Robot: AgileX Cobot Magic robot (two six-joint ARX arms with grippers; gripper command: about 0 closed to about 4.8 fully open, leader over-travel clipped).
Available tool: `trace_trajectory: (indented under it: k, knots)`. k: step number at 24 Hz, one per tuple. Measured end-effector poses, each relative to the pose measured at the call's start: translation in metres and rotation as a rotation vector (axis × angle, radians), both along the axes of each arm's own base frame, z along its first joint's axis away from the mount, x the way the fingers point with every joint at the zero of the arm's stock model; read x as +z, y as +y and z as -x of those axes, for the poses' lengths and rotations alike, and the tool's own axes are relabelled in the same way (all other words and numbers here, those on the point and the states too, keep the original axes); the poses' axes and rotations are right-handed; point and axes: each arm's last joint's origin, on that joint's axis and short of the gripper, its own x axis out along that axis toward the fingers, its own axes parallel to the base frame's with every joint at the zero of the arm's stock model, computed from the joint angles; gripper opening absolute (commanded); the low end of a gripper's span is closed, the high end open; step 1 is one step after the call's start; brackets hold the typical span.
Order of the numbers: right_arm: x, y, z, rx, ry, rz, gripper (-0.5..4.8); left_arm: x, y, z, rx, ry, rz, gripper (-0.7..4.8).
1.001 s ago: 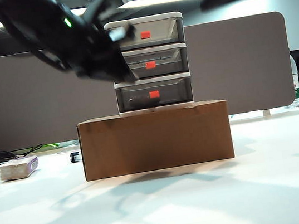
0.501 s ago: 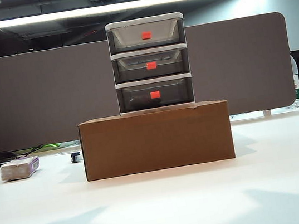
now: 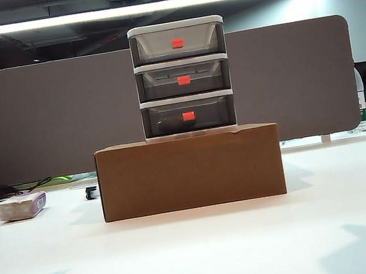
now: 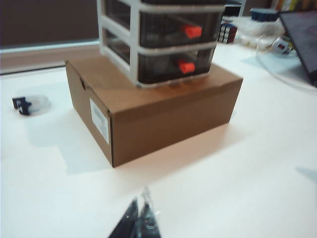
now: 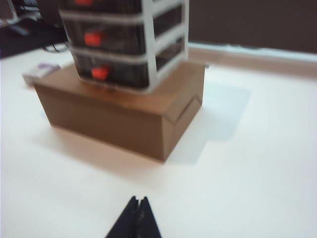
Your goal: Open the third layer of the drawer on the table, pick up the earphone case on the table and put it in, and finally close the drawer.
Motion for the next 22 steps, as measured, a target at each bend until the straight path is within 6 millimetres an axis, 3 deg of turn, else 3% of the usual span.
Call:
trace_trajectory:
  k: [3, 9, 16, 22]
  knots:
    - [-0.023, 0.004, -0.007, 0.003, 0.019, 0.010, -0.05, -0.008, -0.001, -0.002, 0.011, 0.000, -0.001, -0.05]
    - [-0.037, 0.007, -0.014, 0.005, -0.055, 0.003, -0.05, -0.018, -0.003, -0.006, 0.055, -0.038, 0.028, -0.05]
    - [-0.036, 0.005, -0.015, -0.027, -0.111, 0.107, -0.05, -0.019, 0.006, -0.012, 0.244, -0.061, -0.041, -0.06]
    - [-0.036, -0.012, -0.020, -0.196, -0.114, 0.142, -0.05, -0.022, 0.035, -0.023, 0.392, -0.018, -0.054, -0.05]
